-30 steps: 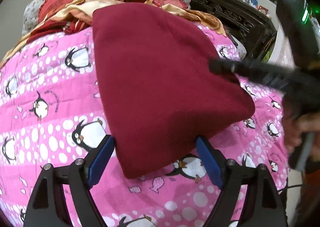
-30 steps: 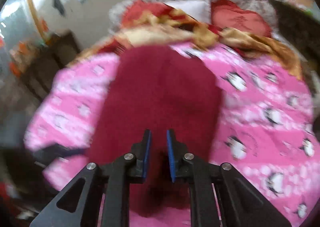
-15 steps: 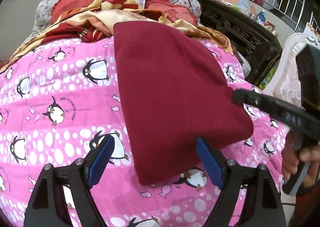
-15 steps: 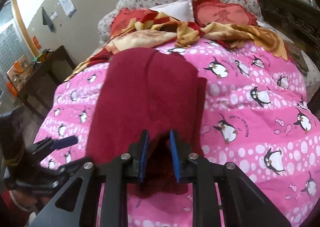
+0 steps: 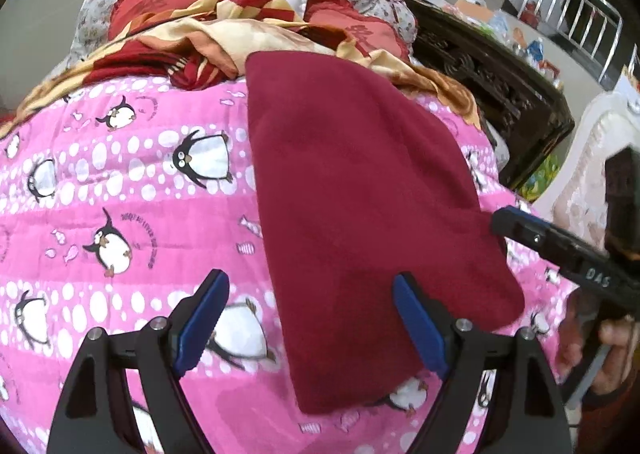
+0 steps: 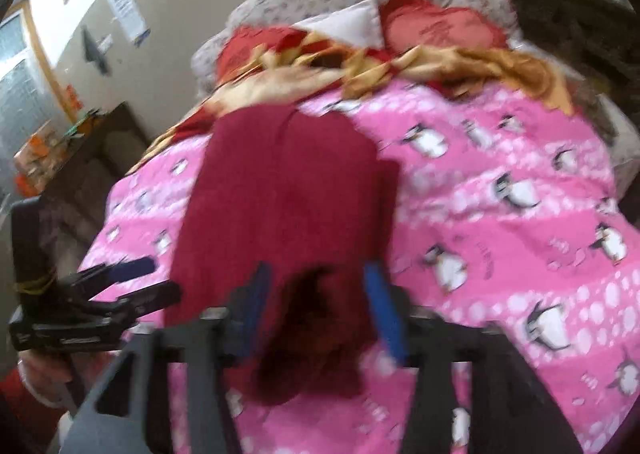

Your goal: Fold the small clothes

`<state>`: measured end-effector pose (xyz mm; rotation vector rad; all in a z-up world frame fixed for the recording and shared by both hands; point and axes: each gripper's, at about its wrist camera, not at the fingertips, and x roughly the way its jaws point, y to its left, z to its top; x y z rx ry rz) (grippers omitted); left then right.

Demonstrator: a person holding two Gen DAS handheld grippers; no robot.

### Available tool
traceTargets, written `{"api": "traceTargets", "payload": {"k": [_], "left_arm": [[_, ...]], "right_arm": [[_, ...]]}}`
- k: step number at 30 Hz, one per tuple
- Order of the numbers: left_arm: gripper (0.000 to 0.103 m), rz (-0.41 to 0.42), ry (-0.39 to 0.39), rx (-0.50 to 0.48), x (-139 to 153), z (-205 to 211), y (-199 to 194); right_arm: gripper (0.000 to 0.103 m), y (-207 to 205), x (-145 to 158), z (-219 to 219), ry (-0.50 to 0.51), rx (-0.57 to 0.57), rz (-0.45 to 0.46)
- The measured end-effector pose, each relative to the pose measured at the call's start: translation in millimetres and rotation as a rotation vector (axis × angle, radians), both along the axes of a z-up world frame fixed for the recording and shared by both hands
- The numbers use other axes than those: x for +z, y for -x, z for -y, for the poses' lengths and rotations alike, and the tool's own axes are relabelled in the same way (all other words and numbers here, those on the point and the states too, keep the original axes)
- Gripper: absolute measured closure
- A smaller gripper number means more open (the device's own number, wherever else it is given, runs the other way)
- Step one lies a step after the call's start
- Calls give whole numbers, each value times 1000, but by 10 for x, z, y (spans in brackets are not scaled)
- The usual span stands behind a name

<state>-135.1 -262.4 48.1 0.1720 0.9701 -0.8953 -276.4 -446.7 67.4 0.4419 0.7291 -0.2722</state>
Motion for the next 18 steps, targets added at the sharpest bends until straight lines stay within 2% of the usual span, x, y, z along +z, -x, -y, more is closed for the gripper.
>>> {"api": "traceTargets", "payload": {"k": [2, 6, 9, 10, 15, 16, 17, 18], "left_arm": [[10, -42, 29, 15, -38, 3, -136], [9, -137, 58, 46, -180, 77, -397], [9, -200, 78, 27, -295, 179, -511], [9, -210, 82, 19, -321, 208, -523], [8, -236, 90, -24, -443, 406, -543], [8, -233, 94, -30, -447, 427, -544], [17, -229, 99, -44, -441, 451, -528], [26, -233, 109, -66, -425, 468, -511]], "right_arm": [[23, -38, -55, 128, -13, -38, 17], [22, -200, -302, 397, -189, -59, 51], [19, -352, -488, 490, -233, -51, 36], [16, -389, -535, 516, -246, -41, 42], [14, -505, -719, 605, -360, -4, 84], [18, -523, -722, 593, -365, 8, 88], [31, -537, -708, 575, -361, 17, 90], [35, -545, -663, 543, -352, 29, 95]]}}
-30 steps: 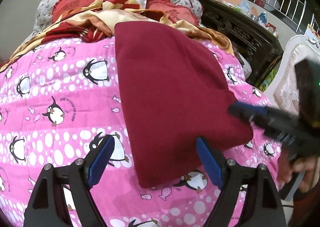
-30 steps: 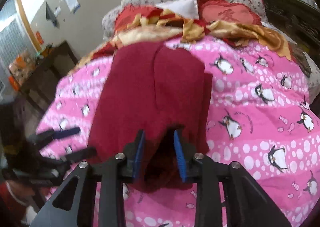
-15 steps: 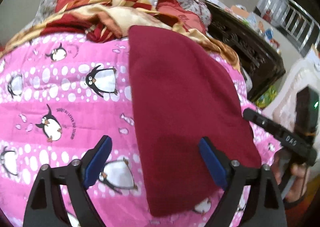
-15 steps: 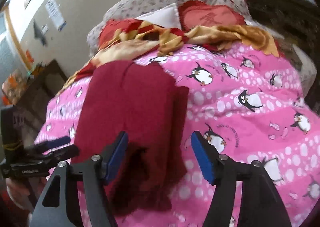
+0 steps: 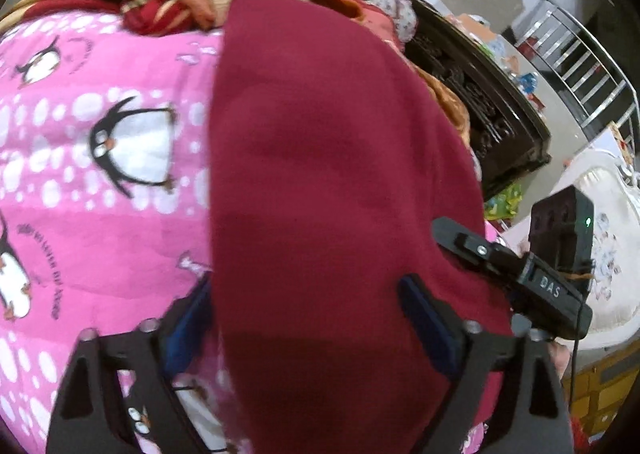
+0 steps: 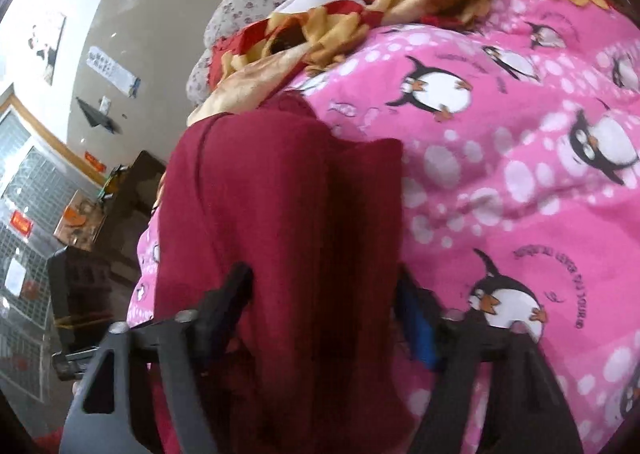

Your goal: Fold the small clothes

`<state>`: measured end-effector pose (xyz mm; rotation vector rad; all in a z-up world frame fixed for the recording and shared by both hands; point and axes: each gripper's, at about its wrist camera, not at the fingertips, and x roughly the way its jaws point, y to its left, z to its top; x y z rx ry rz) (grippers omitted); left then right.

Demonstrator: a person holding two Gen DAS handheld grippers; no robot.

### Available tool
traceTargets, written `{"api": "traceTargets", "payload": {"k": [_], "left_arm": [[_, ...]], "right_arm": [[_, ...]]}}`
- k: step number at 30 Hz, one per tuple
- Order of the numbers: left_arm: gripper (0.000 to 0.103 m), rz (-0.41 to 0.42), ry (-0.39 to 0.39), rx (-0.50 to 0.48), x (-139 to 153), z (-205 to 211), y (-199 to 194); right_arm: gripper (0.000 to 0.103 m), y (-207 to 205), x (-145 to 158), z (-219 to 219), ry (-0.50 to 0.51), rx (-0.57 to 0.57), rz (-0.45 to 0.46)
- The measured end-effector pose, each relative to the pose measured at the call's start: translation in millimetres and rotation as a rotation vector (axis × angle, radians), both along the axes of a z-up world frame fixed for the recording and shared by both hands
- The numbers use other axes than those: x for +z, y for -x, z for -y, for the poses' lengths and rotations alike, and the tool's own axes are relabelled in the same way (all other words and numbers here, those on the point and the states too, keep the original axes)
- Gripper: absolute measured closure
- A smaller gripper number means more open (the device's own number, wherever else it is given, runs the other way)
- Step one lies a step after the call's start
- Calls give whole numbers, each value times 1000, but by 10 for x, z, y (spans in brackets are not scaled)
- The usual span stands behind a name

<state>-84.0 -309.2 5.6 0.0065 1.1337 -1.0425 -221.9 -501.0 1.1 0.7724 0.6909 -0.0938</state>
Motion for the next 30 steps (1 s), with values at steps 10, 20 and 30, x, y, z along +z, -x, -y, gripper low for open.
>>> {"api": "traceTargets", "payload": {"k": [10, 20, 30], "left_arm": [[55, 75, -8, -35, 577, -451, 301], [50, 17, -191, 53, 332, -1165, 436], [28, 172, -211, 187, 428, -1391, 542]], "right_arm": [[56, 203, 650, -488, 68, 63, 65], [50, 170, 348, -1240, -8, 176, -82], [56, 501, 897, -1442, 270, 177, -50]]}}
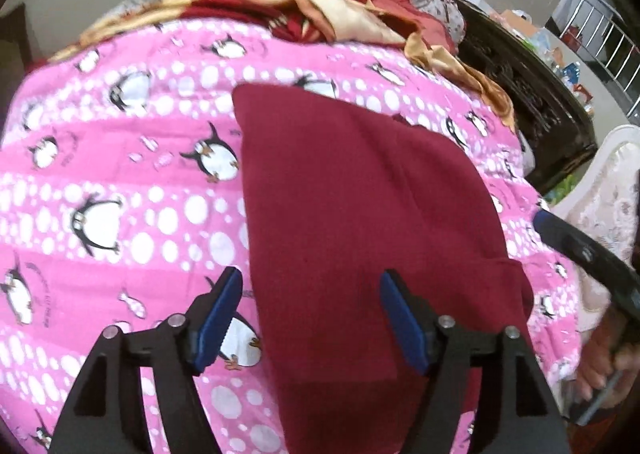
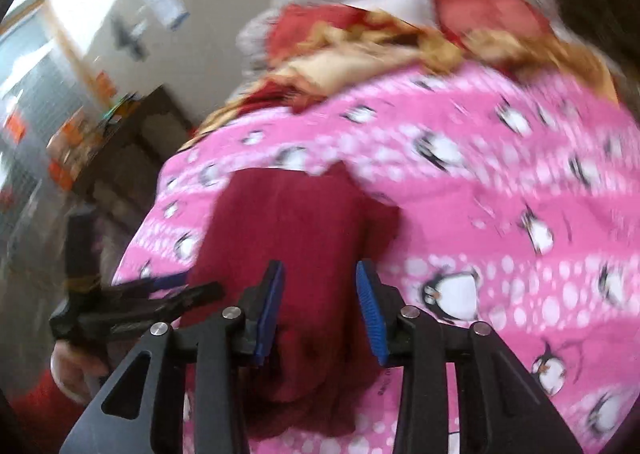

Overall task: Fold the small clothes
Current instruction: 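Open both grippers and withdraw them from the bundle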

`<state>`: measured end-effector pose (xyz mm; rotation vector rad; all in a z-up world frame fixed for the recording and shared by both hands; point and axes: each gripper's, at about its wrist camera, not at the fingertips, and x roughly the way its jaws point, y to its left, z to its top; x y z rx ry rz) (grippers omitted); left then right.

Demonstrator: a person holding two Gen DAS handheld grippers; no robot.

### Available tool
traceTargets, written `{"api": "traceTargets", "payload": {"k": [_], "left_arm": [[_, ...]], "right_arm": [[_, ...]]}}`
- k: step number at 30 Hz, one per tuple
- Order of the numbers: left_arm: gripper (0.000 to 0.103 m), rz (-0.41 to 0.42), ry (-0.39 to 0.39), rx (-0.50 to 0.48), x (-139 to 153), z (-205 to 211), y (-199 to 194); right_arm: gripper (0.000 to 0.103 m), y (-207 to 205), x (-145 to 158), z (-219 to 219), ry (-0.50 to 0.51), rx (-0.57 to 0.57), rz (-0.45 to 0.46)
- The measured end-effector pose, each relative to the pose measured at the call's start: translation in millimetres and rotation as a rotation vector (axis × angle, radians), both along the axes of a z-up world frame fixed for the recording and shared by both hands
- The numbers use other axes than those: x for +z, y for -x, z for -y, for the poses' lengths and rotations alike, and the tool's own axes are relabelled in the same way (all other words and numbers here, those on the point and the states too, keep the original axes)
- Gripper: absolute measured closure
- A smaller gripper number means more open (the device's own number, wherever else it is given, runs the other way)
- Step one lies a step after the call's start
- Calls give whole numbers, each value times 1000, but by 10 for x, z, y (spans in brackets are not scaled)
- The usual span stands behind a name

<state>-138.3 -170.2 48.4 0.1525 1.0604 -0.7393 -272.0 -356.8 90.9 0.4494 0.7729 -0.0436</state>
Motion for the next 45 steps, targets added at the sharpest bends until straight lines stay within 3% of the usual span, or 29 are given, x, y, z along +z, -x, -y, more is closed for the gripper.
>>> {"api": "traceTargets", "payload": {"k": [4, 8, 10, 16, 20, 27, 31, 45], "left_arm": [[28, 53, -13, 12, 21, -23, 116], [28, 133, -25, 32, 81, -41, 242], [28, 161, -27, 40, 114, -54, 281], [27, 225, -13, 75, 249, -112, 377], [27, 264, 8, 97, 363, -163, 443], [25, 306, 49, 134, 561, -242, 547], [22, 329, 63, 148, 620, -286, 604], [22, 337, 70, 152, 685, -363, 661]], "right_arm": [[62, 10, 21, -433, 55, 132, 13], [71, -65, -407, -641, 194, 126, -135], [72, 12, -515, -596, 163, 113, -120], [72, 128, -351, -556, 105, 93, -104], [60, 200, -156, -541, 142, 36, -48], [49, 282, 85, -592, 215, -66, -13], [33, 285, 140, -640, 239, -101, -3], [32, 252, 166, -695, 246, -131, -22]]}}
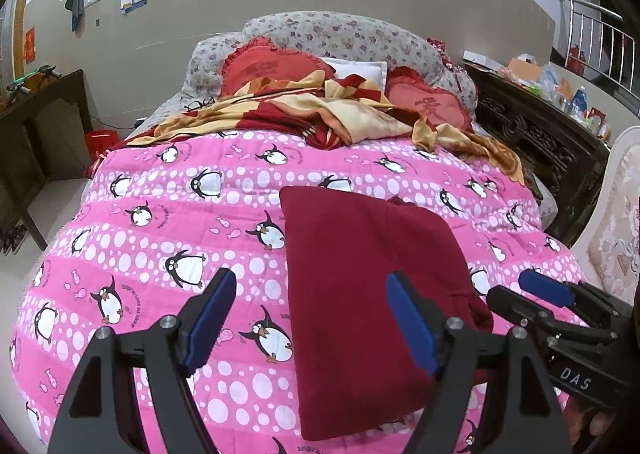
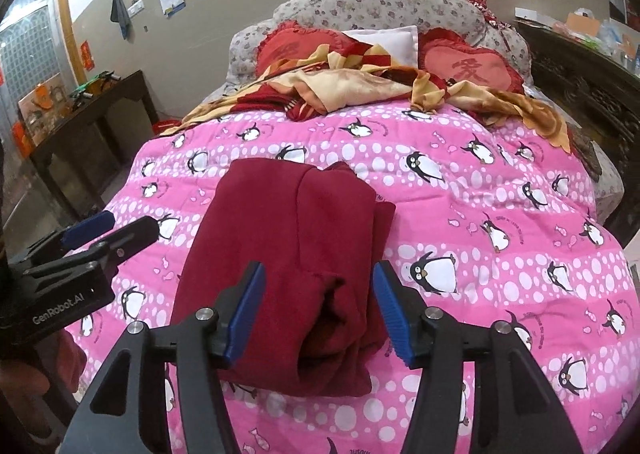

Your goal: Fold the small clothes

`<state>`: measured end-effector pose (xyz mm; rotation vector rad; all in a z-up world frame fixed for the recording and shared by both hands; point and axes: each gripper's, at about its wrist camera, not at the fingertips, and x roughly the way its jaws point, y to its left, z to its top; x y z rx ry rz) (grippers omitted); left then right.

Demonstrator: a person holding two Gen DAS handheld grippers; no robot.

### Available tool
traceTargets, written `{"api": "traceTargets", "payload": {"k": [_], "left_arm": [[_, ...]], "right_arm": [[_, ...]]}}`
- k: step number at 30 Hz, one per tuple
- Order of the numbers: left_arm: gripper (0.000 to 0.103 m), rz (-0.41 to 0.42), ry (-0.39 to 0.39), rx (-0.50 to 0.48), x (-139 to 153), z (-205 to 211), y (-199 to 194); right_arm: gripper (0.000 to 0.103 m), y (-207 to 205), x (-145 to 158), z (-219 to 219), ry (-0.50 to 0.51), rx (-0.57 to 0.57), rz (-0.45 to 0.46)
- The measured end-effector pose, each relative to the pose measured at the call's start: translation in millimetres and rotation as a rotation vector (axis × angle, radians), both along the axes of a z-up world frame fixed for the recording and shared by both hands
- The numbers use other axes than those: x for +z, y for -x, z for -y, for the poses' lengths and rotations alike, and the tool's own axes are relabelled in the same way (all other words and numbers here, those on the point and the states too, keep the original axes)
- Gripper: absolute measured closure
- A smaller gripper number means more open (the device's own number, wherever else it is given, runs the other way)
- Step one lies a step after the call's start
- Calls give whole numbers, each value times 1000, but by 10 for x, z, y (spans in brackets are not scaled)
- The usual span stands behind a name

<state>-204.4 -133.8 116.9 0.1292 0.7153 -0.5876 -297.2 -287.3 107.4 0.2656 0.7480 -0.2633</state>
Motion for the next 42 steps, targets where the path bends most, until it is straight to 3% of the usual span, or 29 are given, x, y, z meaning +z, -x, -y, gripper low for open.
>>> {"api": "traceTargets", "payload": {"k": [42], "left_arm": [[22, -4, -31, -15, -101, 14, -98]], "right_arm": [[32, -132, -138, -38, -36, 14, -33]]}}
